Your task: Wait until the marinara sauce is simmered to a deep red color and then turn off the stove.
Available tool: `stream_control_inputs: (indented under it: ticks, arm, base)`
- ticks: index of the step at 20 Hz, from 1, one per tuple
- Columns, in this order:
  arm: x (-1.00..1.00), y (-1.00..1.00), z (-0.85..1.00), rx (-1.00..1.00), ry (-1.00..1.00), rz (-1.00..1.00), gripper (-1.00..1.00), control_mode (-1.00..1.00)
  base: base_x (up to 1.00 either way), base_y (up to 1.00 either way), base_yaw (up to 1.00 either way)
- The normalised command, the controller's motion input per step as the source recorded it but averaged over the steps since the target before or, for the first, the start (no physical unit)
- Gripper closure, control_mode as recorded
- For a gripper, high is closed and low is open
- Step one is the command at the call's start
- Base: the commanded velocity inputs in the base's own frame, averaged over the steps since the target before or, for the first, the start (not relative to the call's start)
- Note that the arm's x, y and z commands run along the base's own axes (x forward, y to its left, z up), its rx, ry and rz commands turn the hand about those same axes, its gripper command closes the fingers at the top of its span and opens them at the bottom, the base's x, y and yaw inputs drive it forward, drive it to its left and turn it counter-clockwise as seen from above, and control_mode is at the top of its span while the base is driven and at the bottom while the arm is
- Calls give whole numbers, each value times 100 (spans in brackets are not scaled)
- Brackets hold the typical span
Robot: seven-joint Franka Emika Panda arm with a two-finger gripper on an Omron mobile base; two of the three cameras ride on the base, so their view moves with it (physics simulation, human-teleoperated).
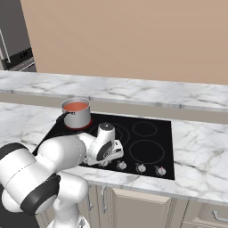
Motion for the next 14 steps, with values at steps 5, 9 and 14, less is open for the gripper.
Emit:
stream_control_inputs:
  ticks: [5,9,14]
  arm:
    - [0,0,0,0,0,0,100,-100]
    - [0,0,0,0,0,0,100,-100]
    - [0,0,0,0,0,0,100,-100]
  base:
    - [0,0,0]
    - [0,0,0]
    - [0,0,0]
